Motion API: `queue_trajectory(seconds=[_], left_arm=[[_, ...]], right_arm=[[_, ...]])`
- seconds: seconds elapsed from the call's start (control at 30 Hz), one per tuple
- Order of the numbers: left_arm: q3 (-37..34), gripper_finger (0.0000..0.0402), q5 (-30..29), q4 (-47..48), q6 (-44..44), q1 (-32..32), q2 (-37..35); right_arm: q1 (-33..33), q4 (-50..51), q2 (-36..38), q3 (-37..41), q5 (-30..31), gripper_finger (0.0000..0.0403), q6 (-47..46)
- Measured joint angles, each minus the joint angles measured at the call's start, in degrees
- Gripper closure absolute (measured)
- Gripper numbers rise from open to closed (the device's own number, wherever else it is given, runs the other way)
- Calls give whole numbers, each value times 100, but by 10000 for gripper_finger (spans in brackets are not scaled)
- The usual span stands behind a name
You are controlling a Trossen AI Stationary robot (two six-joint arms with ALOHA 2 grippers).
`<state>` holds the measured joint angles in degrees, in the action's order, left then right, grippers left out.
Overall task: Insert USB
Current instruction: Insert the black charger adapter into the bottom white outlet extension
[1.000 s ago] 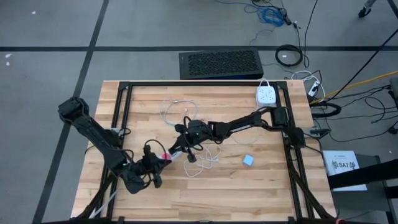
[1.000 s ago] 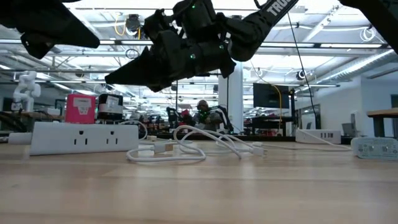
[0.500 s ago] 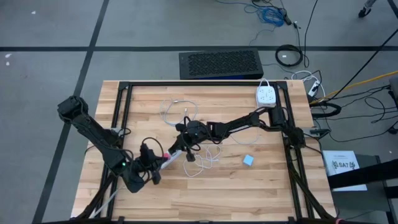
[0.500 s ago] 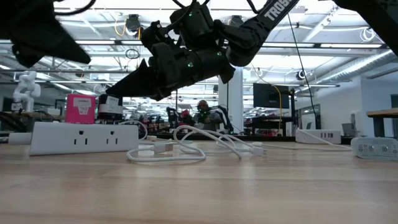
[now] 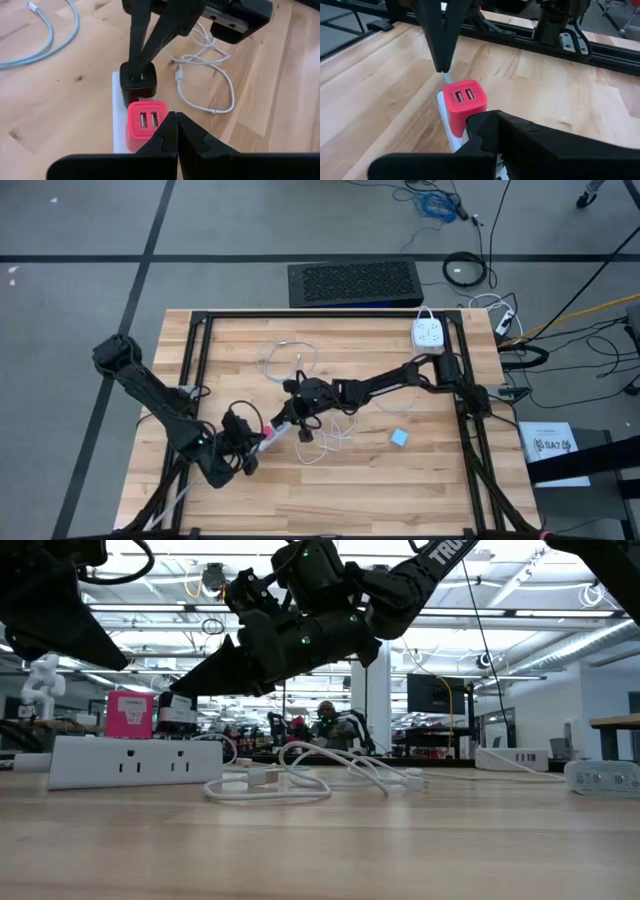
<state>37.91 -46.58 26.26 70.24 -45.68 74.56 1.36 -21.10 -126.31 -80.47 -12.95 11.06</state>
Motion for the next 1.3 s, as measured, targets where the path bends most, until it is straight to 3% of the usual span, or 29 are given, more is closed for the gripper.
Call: queue_trajectory(seconds=[0.43, 0.8, 1.3], left_arm=[[-2, 402, 290, -20, 10, 152, 250], [-2, 402, 266, 15, 140, 152, 312], [70, 402, 69, -130, -60, 95, 344]], right_arm=[[129, 122, -375, -209, 77, 403, -31], [393, 1165, -447, -899, 148, 403, 325], [458, 1503, -434, -975, 368, 403, 369]])
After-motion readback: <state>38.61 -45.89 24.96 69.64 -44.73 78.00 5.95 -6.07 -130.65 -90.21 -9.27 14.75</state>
